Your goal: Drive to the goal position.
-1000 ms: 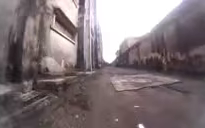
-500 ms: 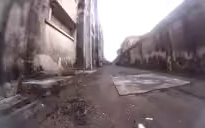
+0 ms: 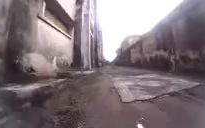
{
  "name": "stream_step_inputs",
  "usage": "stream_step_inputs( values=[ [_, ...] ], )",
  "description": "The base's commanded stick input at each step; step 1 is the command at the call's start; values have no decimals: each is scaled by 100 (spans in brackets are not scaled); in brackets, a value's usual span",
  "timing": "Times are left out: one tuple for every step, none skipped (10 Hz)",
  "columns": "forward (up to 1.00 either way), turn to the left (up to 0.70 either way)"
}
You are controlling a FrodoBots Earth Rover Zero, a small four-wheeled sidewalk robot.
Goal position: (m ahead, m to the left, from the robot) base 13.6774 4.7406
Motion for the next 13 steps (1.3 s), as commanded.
stream_step_inputs(
  values=[
    [70, 1],
    [79, 1],
    [85, -6],
    [85, -24],
    [85, -33],
    [85, -33],
    [85, 1],
    [85, 1],
    [85, 1],
    [85, 1],
    [85, 1],
    [85, 1],
    [85, 1]
  ],
)
